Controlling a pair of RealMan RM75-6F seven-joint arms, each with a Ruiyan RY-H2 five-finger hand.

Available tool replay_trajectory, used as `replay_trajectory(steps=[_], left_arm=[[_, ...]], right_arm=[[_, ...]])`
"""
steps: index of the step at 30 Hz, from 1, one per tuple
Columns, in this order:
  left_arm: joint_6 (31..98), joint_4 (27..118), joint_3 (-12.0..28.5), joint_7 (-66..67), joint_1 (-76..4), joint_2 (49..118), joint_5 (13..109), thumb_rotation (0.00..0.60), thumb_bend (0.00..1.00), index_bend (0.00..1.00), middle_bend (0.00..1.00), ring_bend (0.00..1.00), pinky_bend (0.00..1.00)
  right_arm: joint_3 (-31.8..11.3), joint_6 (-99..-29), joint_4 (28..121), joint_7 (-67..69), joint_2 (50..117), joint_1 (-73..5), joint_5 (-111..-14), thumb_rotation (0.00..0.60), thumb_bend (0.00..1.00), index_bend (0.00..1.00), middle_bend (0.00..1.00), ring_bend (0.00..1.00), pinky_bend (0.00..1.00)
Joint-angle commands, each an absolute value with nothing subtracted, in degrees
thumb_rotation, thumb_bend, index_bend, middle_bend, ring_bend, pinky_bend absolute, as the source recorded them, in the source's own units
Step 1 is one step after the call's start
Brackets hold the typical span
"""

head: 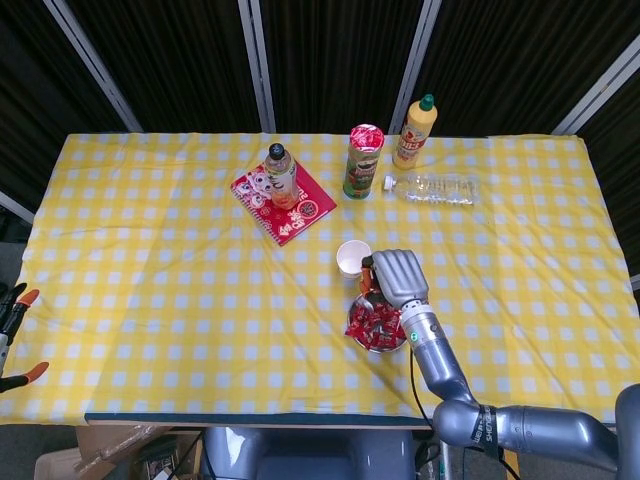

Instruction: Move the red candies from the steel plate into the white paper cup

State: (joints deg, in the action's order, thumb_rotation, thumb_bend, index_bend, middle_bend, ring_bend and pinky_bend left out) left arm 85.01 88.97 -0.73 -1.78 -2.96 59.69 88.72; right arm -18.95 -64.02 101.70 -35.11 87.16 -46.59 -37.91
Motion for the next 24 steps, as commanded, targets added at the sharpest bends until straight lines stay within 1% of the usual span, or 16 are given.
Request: replay_trajectory(steps=[1,9,16,18,21,23,24], left_arm=[[84.74,89.07,-0.67,-1.49,-3.1,59.68,88.53,0.6,0.01,0.0,0.0,0.0,0.0],[82.84,89.65,-0.62,-1.31,-3.7,59.22,87.36,0.6,0.01,0.0,0.0,0.0,0.0],[82.14,90.2,-0.76,-1.7,-3.93,58.79,87.18,0.6,0.01,0.0,0.0,0.0,0.0],[81.89,90.51,-0.76,-1.52,-4.04,58.64,87.05,0.6,0.01,0.0,0.0,0.0,0.0],[81.66,90.93,-0.75,-1.35,-4.11,58.47,86.85,0.6,0.01,0.0,0.0,0.0,0.0],[81.56,91.06,-0.76,-1.41,-4.15,58.4,86.81,0.6,0.01,0.0,0.0,0.0,0.0],[81.49,91.05,-0.78,-1.45,-4.16,58.36,86.76,0.6,0.01,0.0,0.0,0.0,0.0]], right_arm=[[-20.89,-61.87,97.91,-34.81,89.13,-49.2,-35.22,0.6,0.56,0.76,0.82,0.87,0.98],[-23.38,-57.06,88.42,-34.51,92.55,-54.37,-31.2,0.6,0.56,0.76,0.82,0.87,0.98],[-24.31,-54.5,82.69,-33.03,94.45,-56.99,-29.8,0.6,0.56,0.76,0.82,0.87,0.98],[-24.2,-53.99,81.2,-32.69,94.94,-57.49,-29.51,0.6,0.56,0.72,0.82,0.87,0.98],[-23.97,-53.37,79.58,-32.37,95.53,-57.97,-28.91,0.6,0.55,0.6,0.82,0.87,0.98],[-23.74,-53.05,78.83,-32.12,95.84,-58.16,-28.71,0.6,0.51,0.52,0.82,0.87,0.98],[-23.57,-52.89,78.45,-31.91,96.03,-58.25,-28.63,0.6,0.49,0.5,0.82,0.87,0.98]])
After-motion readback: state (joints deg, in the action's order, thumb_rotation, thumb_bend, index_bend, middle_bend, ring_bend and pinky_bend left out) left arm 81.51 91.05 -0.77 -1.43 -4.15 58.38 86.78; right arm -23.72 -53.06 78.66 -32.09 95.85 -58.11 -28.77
